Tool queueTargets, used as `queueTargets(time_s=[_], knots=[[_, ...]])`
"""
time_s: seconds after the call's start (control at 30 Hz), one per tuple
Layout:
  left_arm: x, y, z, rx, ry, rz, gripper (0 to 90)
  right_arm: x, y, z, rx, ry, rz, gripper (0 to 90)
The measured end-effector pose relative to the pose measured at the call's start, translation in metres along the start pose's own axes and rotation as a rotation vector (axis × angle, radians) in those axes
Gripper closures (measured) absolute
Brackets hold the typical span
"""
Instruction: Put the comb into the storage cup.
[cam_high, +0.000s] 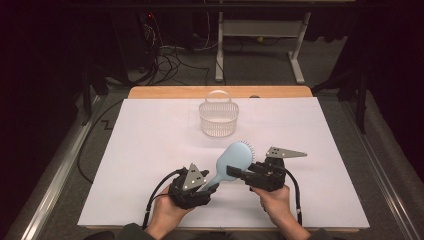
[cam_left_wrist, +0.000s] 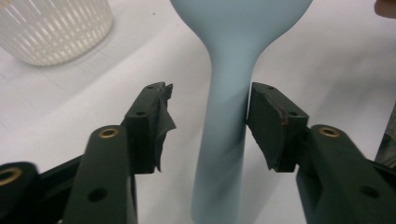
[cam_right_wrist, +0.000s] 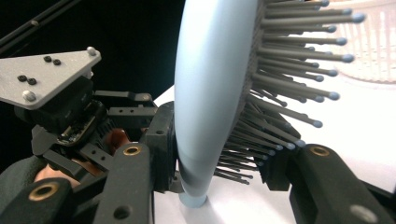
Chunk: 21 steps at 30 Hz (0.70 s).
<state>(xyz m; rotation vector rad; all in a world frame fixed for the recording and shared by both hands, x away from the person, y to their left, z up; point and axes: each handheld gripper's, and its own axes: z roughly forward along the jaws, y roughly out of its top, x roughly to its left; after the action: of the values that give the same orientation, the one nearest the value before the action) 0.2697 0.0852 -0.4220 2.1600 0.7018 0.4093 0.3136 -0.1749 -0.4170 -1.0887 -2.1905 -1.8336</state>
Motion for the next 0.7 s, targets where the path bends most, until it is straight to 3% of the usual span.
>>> queueTargets(time_s=[0.17,0.3,0.53,0.7], knots=[[0.008,-0.003,-0.002,-0.053,-0.044,-0.031,42.8,-0.002,0.0,-0.007,-0.006,-0.024,0.005,56.5],[0.014,-0.005,-0.004,-0.065,-0.068,-0.059,41.8,-0.004,0.001,-0.012,-0.005,-0.044,0.004,56.5],[0.022,-0.01,-0.007,-0.081,-0.065,-0.076,40.5,-0.005,0.002,-0.019,-0.008,-0.073,0.016,56.5],[0.029,-0.015,-0.01,-0.089,-0.046,-0.113,39.6,-0.006,0.002,-0.024,-0.007,-0.091,0.019,56.4]])
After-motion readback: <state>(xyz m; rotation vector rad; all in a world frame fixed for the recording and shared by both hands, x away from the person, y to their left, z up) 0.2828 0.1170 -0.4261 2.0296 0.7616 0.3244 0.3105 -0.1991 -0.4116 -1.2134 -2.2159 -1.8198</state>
